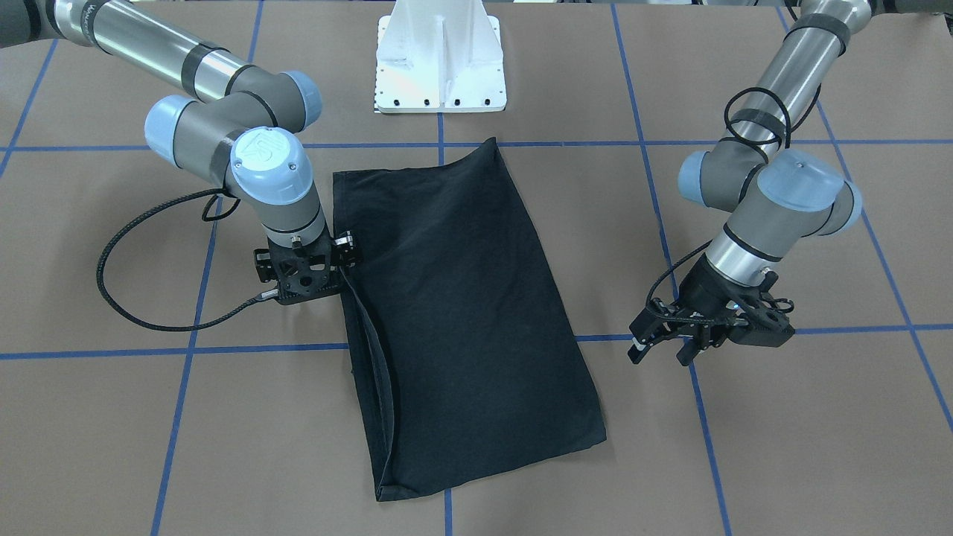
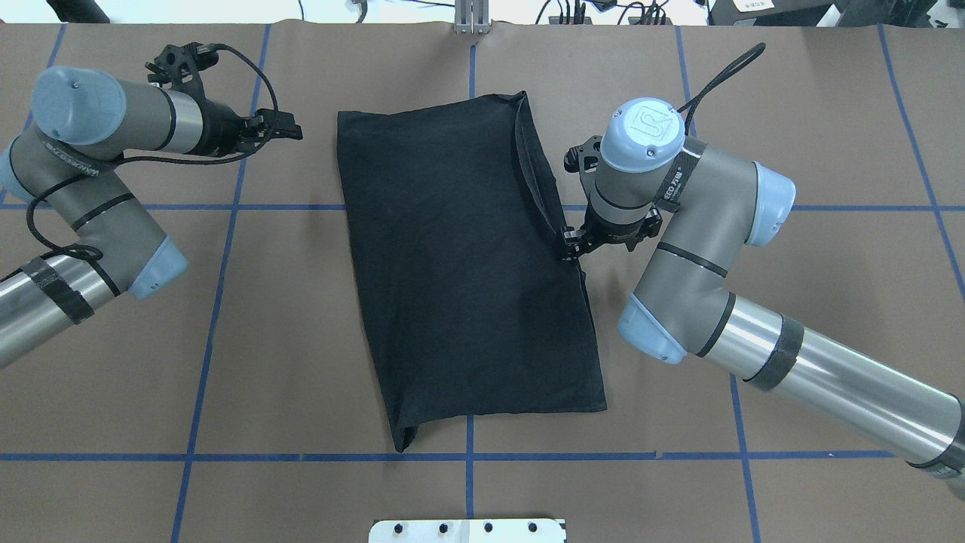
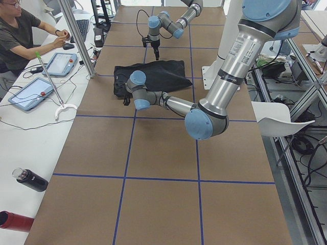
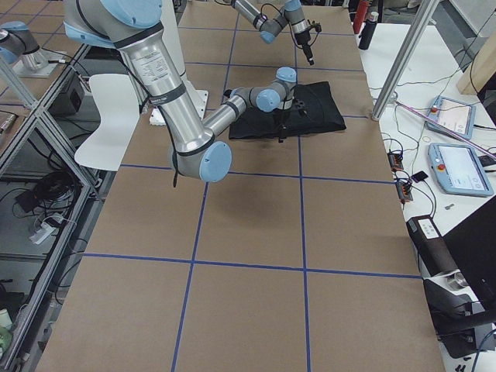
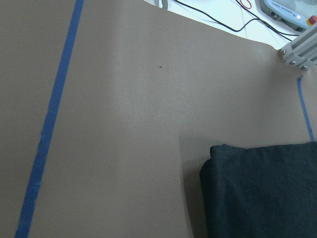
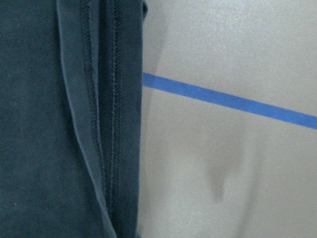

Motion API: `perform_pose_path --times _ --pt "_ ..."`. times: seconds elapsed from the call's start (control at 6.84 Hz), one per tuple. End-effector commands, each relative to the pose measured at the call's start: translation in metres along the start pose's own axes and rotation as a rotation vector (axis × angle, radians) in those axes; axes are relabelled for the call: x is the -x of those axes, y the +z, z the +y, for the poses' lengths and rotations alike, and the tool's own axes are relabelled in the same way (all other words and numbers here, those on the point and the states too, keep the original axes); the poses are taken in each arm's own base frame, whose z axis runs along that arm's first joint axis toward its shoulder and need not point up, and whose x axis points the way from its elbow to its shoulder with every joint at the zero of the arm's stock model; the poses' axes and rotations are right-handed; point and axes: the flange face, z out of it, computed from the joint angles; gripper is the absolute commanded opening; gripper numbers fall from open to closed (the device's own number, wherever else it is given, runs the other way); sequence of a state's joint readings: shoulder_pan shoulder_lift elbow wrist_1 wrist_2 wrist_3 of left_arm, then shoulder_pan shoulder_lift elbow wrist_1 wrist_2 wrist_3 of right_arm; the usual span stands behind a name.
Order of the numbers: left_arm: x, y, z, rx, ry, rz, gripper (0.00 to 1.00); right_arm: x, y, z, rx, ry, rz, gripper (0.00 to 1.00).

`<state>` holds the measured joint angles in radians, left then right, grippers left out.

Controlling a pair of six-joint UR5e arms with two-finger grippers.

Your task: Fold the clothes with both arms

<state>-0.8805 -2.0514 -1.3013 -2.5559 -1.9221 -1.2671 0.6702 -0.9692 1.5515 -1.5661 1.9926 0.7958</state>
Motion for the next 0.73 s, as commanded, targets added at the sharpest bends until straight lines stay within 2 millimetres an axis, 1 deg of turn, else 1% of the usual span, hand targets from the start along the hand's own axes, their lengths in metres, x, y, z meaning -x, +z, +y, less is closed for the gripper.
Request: perform_pose_path --times 0.0,0.15,0.29,0.44,0.59 --pt "-0.001 0.000 0.000 0.000 -0.001 0.002 1.00 -0.002 -0.011 -0.009 -0.022 0.005 -0.002 1.00" --pt "-0.001 0.000 0.000 0.000 0.002 0.002 1.00 0.018 -0.026 -0.019 -0.059 -0.008 -0.002 1.00" --pt "0.001 0.001 0.000 0.001 0.005 -0.002 1.00 0.047 -0.038 -0.047 -0.111 -0.025 0.025 1.00" --pt "0.004 0.002 0.000 0.003 0.003 -0.008 1.00 0.066 -0.039 -0.069 -0.116 -0.018 0.038 1.00" --pt "0.006 0.003 0.001 0.004 0.003 -0.012 1.00 0.068 -0.022 -0.087 -0.163 -0.025 0.051 1.00"
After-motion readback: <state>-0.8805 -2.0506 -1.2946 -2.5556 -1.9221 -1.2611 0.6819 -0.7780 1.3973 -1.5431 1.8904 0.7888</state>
